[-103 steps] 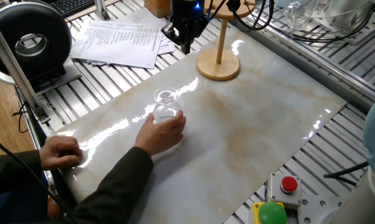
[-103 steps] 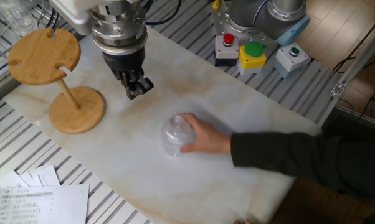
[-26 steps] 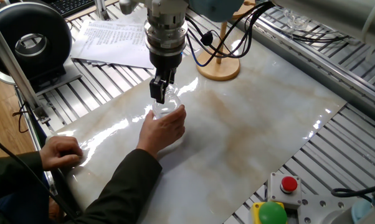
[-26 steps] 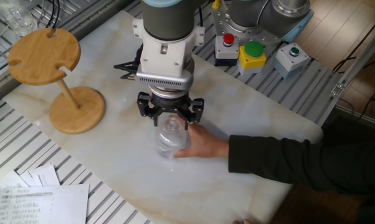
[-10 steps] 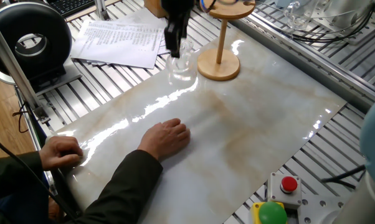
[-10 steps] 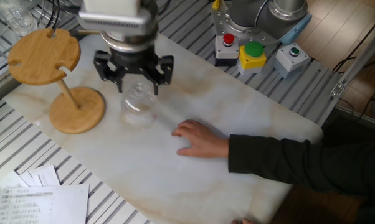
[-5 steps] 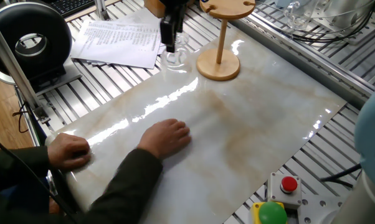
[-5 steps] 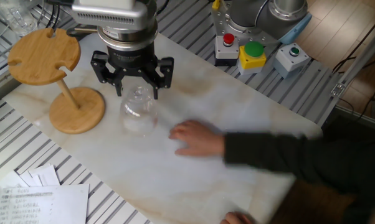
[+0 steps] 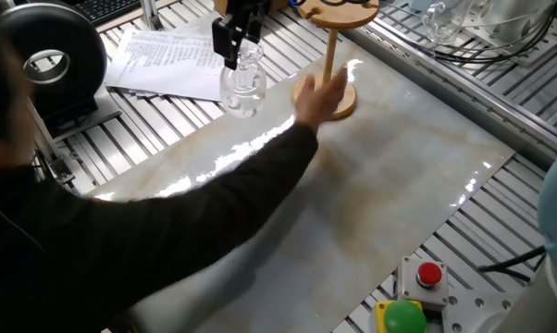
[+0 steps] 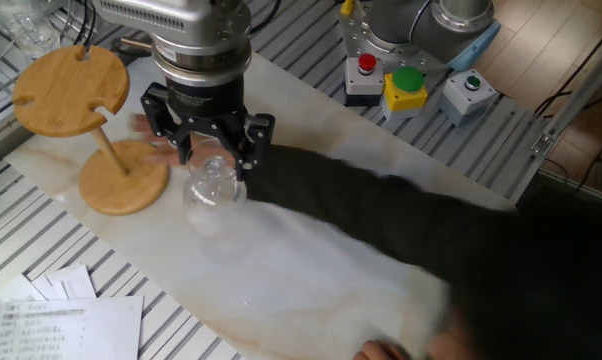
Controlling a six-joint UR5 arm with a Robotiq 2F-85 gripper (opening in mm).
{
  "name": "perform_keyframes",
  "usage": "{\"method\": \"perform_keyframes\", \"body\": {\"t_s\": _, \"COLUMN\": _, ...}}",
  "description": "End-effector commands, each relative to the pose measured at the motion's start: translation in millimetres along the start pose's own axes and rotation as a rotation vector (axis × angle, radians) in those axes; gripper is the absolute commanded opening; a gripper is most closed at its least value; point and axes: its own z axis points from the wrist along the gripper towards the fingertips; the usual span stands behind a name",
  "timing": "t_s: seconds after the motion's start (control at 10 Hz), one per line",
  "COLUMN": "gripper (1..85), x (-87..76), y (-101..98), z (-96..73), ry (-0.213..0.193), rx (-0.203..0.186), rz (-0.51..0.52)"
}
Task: Put the glass cup onto the shelf
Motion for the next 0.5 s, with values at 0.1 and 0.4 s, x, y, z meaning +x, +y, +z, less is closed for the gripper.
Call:
{"method": "perform_keyframes", "body": {"t_s": 0.1, "gripper": 1.0, "x": -5.8, "y": -15.8, "z": -9.0, "ry": 0.007, "rx": -0.010, "rz": 0.001}}
{"method": "perform_keyframes", "body": {"t_s": 0.4, "gripper": 1.0, "x": -2.6, "y": -53.1, "z": -21.9, "ry": 0.055, "rx": -0.014, "rz": -0.078}}
